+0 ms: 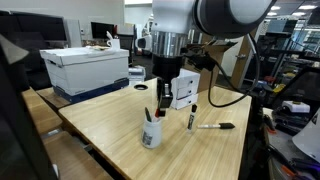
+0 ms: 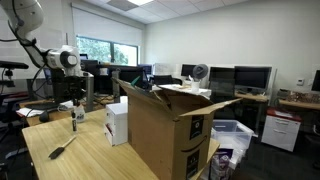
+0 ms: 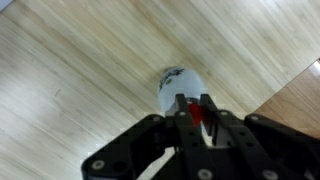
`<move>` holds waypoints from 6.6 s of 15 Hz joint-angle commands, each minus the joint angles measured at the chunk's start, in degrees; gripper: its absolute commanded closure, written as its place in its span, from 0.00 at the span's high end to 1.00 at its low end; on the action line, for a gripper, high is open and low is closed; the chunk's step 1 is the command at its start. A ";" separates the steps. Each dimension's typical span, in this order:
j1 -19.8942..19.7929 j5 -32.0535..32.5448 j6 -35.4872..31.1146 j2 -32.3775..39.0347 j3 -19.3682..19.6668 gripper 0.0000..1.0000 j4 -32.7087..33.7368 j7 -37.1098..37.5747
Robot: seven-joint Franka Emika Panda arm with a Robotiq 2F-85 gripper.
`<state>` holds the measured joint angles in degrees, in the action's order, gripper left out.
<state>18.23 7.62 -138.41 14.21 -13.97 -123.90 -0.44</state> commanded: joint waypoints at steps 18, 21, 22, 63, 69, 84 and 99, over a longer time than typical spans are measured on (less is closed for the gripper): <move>-0.31 4.06 23.04 -13.84 -1.20 0.08 1.80 5.28; -0.49 3.37 25.10 -14.68 -1.25 0.08 0.53 4.86; -0.52 3.23 25.67 -14.85 -1.26 0.08 0.15 4.84; -1.69 -7.42 20.17 -10.97 -0.67 0.08 -11.57 0.71; -1.76 -7.82 20.00 -9.74 -0.68 0.08 -11.48 0.54; -1.88 -9.29 17.54 -8.27 -0.77 0.08 -11.84 0.13; -1.77 -9.27 13.94 -8.55 -0.83 0.08 -12.50 -0.43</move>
<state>17.44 -0.36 -122.58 6.43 -14.27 -134.70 1.60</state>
